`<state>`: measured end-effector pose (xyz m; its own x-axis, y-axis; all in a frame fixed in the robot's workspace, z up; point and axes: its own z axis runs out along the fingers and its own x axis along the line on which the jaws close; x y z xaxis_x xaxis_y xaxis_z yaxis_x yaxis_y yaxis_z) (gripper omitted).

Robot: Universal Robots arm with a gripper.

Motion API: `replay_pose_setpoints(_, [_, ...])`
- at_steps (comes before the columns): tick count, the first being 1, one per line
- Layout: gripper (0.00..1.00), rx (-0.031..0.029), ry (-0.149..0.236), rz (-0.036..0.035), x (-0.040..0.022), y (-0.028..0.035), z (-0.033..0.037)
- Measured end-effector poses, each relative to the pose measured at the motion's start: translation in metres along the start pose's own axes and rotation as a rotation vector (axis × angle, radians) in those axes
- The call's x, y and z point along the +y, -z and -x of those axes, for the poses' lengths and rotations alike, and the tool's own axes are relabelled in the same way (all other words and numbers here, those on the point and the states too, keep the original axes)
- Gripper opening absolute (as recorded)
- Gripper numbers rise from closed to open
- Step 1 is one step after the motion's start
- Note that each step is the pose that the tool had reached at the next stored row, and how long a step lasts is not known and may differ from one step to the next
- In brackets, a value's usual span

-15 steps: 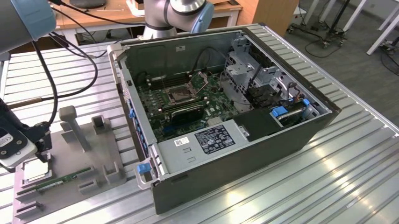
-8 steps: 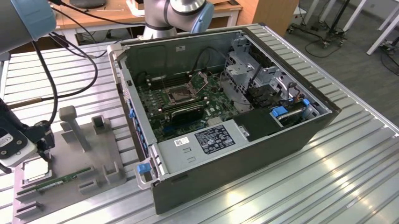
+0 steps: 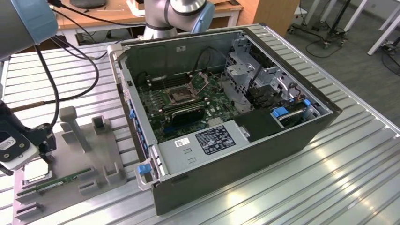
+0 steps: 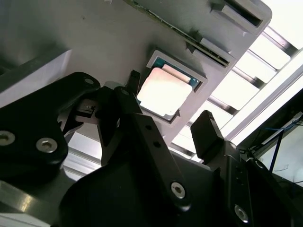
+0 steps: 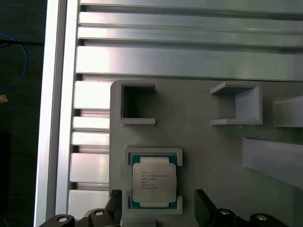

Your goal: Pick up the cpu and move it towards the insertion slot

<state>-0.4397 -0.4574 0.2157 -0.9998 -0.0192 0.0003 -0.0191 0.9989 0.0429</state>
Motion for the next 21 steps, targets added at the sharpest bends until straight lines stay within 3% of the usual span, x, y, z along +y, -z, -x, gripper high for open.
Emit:
replay_pose_setpoints(9, [0.71,0.0001,0.0,-0.0001,-0.0004,-0.0086,0.0])
replay_pose_setpoints(21, [0.71,-0.0004,0.0,0.0003,-0.0004,-0.0104,0.0])
